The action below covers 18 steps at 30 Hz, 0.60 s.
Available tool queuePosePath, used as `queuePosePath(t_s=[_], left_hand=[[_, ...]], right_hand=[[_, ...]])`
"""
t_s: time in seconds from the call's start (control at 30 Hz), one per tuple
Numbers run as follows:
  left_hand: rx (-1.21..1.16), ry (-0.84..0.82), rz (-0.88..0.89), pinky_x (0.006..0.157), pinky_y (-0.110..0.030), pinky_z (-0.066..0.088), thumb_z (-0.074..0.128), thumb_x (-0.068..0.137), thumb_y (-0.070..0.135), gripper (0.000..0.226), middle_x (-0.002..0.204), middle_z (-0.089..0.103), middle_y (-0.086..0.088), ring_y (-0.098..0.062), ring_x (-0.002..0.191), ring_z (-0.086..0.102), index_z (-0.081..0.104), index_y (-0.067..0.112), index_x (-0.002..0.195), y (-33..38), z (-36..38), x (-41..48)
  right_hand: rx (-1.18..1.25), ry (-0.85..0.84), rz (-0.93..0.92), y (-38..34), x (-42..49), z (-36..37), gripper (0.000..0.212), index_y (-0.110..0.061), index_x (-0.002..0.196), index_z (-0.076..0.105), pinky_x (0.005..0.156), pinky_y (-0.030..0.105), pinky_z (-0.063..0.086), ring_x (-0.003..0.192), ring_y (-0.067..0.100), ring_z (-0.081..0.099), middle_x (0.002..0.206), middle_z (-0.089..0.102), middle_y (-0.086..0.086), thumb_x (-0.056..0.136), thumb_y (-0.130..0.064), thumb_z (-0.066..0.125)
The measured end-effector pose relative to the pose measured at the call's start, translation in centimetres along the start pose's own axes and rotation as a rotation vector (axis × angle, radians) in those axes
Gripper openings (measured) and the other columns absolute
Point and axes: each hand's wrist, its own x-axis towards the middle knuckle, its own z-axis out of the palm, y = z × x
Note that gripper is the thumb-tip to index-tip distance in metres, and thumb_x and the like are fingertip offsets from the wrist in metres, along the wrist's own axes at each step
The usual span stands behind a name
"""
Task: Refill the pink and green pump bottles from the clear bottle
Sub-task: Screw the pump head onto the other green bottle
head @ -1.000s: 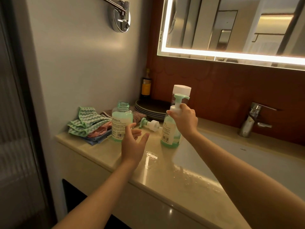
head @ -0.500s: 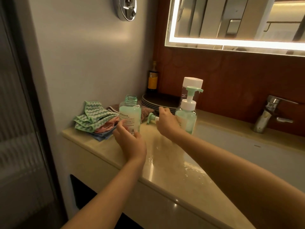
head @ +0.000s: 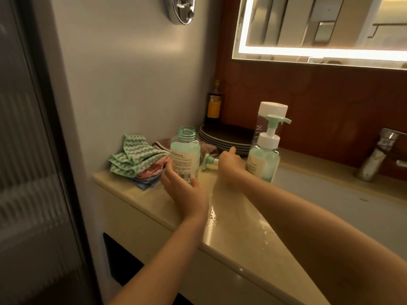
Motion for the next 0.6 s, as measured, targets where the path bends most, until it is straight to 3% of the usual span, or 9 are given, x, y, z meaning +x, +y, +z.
queuePosePath(t_s=[0.13, 0.27, 0.43, 0.6], left_hand=[[-0.02, 0.004, 0.02, 0.108, -0.04, 0.035, 0.052, 0.075, -0.016, 0.065, 0.141, 0.031, -0.017, -0.031, 0.132, 0.033, 0.035, 0.005, 0.134, -0.3, 0.2, 0.0], [-0.044, -0.01, 0.033, 0.104, -0.046, 0.039, 0.057, 0.076, -0.01, 0.067, 0.142, 0.03, -0.016, -0.032, 0.131, 0.034, 0.032, 0.008, 0.136, -0.5, 0.4, 0.2], [0.022, -0.104, 0.039, 0.106, -0.038, 0.037, 0.062, 0.08, -0.001, 0.074, 0.149, 0.021, -0.014, -0.028, 0.137, 0.026, 0.022, 0.011, 0.142, 0.7, 0.2, 0.6], [0.141, -0.206, 0.133, 0.107, -0.036, 0.032, 0.077, 0.073, 0.025, 0.095, 0.15, 0.023, -0.013, -0.025, 0.137, 0.025, 0.017, 0.014, 0.145, 0.6, -0.2, 3.2]], right_hand=[[0.185, 0.19, -0.039, 0.3, -0.4, -0.1, 0.037, -0.004, 0.123, 0.045, 0.067, 0.029, 0.042, 0.089, 0.025, 0.056, 0.137, 0.034, 0.016, 0.088, -0.007, 0.057], [0.468, 0.365, -0.058, 0.2, -1.5, -1.8, 0.036, -0.005, 0.121, 0.045, 0.069, 0.029, 0.04, 0.087, 0.024, 0.053, 0.123, 0.042, 0.013, 0.089, -0.013, 0.058], [0.67, 0.344, -0.102, 0.2, -4.4, -3.0, 0.044, -0.007, 0.127, 0.044, 0.085, 0.03, 0.043, 0.097, 0.02, 0.049, 0.125, 0.044, 0.011, 0.087, -0.015, 0.061], [0.739, 0.362, -0.146, 1.3, -7.0, -3.6, 0.041, -0.01, 0.123, 0.048, 0.081, 0.027, 0.04, 0.091, 0.013, 0.044, 0.121, 0.048, 0.008, 0.087, -0.021, 0.062]])
